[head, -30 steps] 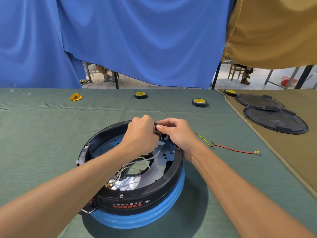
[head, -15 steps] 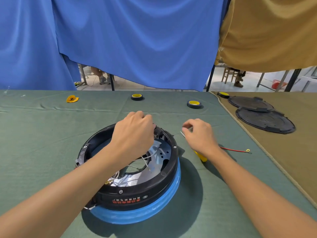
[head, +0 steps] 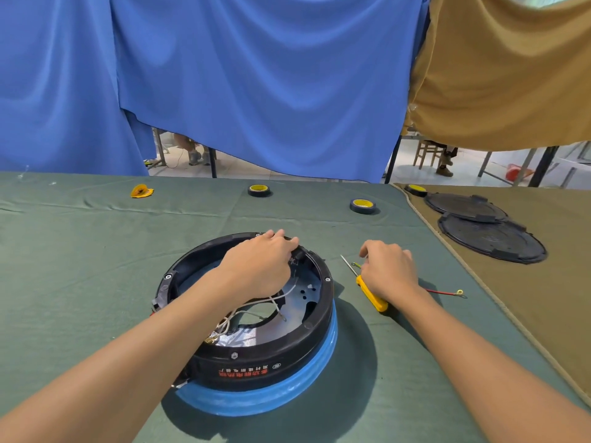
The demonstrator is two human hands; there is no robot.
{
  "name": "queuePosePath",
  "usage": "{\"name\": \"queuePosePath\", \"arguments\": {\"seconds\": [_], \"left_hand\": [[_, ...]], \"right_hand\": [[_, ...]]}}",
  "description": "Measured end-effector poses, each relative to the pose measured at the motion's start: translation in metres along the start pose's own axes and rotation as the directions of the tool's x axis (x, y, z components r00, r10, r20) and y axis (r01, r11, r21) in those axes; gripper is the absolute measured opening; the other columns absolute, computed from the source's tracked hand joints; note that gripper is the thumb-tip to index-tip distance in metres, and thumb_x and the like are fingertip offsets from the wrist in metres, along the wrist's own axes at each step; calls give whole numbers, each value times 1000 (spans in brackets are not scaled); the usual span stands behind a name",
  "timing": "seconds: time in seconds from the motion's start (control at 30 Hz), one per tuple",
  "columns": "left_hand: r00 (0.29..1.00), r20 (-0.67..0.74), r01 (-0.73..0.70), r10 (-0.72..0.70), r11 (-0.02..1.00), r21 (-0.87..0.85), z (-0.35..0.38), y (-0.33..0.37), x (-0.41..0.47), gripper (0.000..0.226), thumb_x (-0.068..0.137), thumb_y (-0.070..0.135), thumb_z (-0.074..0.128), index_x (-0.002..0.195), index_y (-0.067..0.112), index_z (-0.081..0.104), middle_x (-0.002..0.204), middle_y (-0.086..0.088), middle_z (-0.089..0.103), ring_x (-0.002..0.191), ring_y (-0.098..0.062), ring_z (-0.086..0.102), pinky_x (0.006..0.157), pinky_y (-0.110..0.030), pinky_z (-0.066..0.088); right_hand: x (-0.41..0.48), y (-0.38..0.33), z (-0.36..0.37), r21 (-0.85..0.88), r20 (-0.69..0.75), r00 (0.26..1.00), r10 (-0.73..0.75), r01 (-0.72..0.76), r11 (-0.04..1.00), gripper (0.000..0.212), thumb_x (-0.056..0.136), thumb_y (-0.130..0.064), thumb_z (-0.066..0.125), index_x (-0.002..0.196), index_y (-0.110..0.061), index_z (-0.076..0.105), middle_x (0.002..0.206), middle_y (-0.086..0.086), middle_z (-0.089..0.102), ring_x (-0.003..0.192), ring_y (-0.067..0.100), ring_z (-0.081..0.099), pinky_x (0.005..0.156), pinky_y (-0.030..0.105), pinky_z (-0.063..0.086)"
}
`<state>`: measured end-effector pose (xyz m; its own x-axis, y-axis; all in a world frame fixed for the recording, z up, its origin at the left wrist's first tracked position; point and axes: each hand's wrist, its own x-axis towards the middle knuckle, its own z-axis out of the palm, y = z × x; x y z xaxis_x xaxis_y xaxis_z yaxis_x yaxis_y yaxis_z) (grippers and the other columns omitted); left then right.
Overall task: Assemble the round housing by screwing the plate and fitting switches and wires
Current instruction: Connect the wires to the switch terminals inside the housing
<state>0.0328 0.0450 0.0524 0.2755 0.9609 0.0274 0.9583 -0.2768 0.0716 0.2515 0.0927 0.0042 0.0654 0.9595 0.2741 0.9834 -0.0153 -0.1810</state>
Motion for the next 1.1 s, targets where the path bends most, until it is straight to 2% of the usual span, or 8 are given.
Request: {"name": "queuePosePath", "arguments": {"seconds": [0.07,0.13,0.23,0.33,0.43,0.7,0.87,1.1], "left_hand": [[1000,14,2,-2,1000,-8,0,-1,0,51,104,15,31,154,20,27,155,-9,33,143,-31,30,107,-47,35],[1000,8,9,-9,1000,-14,-1,-1,-1,47,105,18,31,152,18,31,153,-9,35,142,-31,31,107,-47,36],[988,-150,18,-38,991,-132,-1,4,-5,34,105,25,37,134,13,51,135,-8,54,128,-32,48,98,-44,43],[922,-358,-47,-148,875,-482,-8,10,-10,38,101,26,52,138,15,52,126,-3,66,116,-23,60,96,-31,46],[894,-397,-113,-207,754,-647,-19,8,-15,28,95,24,64,122,16,67,99,5,75,92,-8,69,85,-21,49],[928,-338,-110,-158,749,-653,-18,-16,-27,9,89,12,72,92,17,79,74,6,75,68,-3,70,71,-17,56],[932,-228,-65,-283,486,-871,-11,-31,-31,11,87,1,71,86,11,76,72,-4,76,66,-14,73,63,-17,55],[946,-217,-37,-242,583,-812,-4,-33,-32,23,88,9,71,75,27,74,70,4,75,66,-11,73,63,-17,54]], "right_hand": [[-2,-1,-5,77,-83,997,-6,13,997,24,92,-13,55,115,-19,61,107,4,68,104,28,60,89,39,46],[-7,-6,-14,355,-147,989,1,51,934,22,92,-8,56,112,-16,62,97,3,67,96,25,63,85,40,50],[-21,-23,-33,755,-103,994,-34,100,648,22,87,-2,62,103,-18,62,78,-1,66,69,13,68,72,31,54],[-34,-40,-45,902,-68,984,-167,132,411,28,83,5,67,103,-15,63,76,5,69,66,15,67,71,29,56],[-40,-53,-49,933,-104,969,-224,173,315,27,83,5,69,101,-15,65,78,5,70,71,15,67,71,25,56],[-44,-69,-48,980,-116,967,-227,149,134,29,79,1,76,100,-17,67,82,1,74,77,14,71,71,22,55],[-44,-71,-45,994,-31,973,-231,5,-110,42,79,14,68,112,-11,60,93,12,75,89,28,73,79,32,58],[-44,-78,-44,994,-63,967,-248,37,-106,36,86,7,65,115,-13,57,91,13,75,88,29,73,75,28,58]]}}
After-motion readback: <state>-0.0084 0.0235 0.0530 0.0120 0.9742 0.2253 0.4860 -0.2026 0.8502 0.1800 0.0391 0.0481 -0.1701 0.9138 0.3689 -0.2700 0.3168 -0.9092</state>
